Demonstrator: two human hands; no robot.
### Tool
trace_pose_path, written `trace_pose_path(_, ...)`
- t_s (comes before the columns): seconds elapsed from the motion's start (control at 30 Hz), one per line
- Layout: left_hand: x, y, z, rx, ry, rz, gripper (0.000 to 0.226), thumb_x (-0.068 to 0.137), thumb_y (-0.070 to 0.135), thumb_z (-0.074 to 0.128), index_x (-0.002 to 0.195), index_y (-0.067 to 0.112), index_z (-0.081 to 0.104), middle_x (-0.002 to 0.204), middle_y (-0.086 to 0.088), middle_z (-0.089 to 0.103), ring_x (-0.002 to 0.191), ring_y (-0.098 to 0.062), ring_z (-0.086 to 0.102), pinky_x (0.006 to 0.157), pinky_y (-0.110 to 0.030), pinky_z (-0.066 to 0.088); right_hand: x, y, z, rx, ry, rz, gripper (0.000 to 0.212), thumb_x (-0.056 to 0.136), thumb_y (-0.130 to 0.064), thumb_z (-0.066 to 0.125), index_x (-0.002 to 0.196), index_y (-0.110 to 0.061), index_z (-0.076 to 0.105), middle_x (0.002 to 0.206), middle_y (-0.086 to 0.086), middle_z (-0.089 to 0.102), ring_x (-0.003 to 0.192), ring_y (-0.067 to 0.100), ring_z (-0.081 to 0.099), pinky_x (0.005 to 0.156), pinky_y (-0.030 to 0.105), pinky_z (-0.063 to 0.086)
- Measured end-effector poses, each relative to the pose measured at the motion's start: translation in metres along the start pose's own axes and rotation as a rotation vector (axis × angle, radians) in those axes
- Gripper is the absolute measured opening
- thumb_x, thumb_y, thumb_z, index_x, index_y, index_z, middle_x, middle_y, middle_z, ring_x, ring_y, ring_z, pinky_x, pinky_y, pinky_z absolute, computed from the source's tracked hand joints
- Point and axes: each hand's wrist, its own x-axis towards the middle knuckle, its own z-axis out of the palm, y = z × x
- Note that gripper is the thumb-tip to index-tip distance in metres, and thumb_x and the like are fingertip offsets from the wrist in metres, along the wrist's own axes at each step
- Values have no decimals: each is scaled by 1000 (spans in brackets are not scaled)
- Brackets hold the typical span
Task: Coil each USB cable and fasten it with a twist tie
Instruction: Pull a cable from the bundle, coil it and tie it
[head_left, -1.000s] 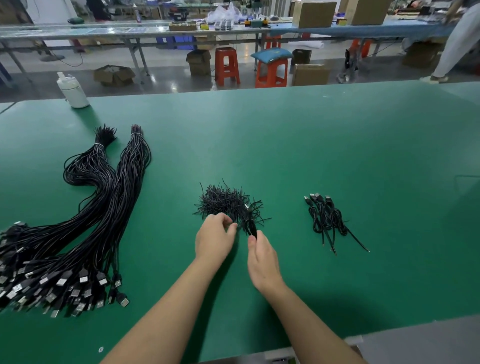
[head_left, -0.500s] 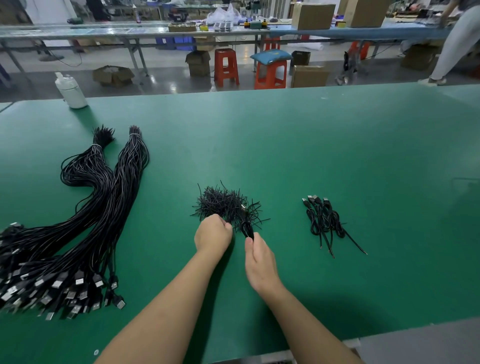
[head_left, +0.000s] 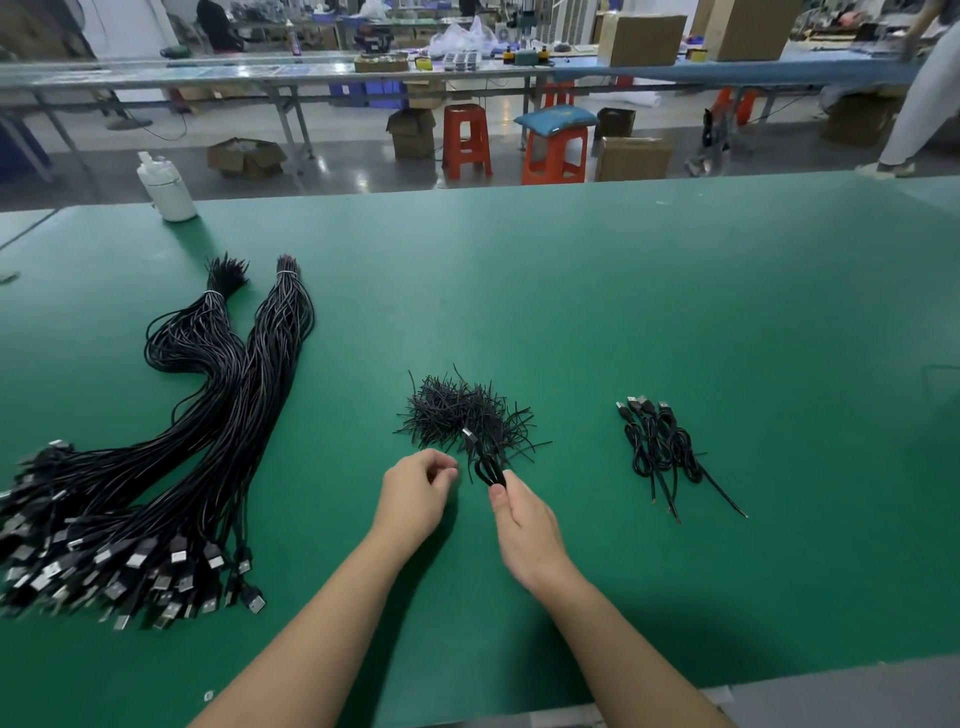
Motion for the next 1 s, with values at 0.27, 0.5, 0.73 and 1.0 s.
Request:
trace_pose_path(0.27, -20, 12, 8, -66, -71, 162, 16, 91, 16, 62, 82, 25, 72, 71, 13, 64, 62, 4, 52, 58, -10, 35, 1, -1, -3, 75, -12, 24, 24, 106, -35, 34, 107, -21, 53, 100, -6, 66, 95, 24, 59, 85, 40, 46)
trace_pose_path(0.5, -21, 13, 1, 52, -103, 259, 15, 92, 19, 65, 80, 28, 64, 78, 13, 61, 72, -1, 52, 65, -10, 35, 3, -3, -4, 97, -13, 43, 24, 106, -33, 36, 106, -15, 52, 95, 3, 65, 92, 28, 59, 86, 45, 47)
trace_pose_path(0.73, -31, 14, -4, 365, 14, 464, 3, 89, 17, 62, 87, 16, 61, 83, 4, 52, 73, -20, 57, 62, -30, 45, 3, -3, -4, 120, -2, 43, 28, 105, -33, 38, 91, -13, 49, 82, 1, 61, 82, 26, 57, 79, 45, 46)
trace_pose_path(1.0, -38, 11, -14, 710, 227, 1079, 21, 86, 5, 46, 89, 7, 66, 114, -17, 65, 112, -34, 62, 88, -40, 48, 5, -6, -6, 305, -40, 112, 41, 104, -31, 41, 66, -45, 47, 59, -19, 52, 64, 15, 42, 70, 41, 38)
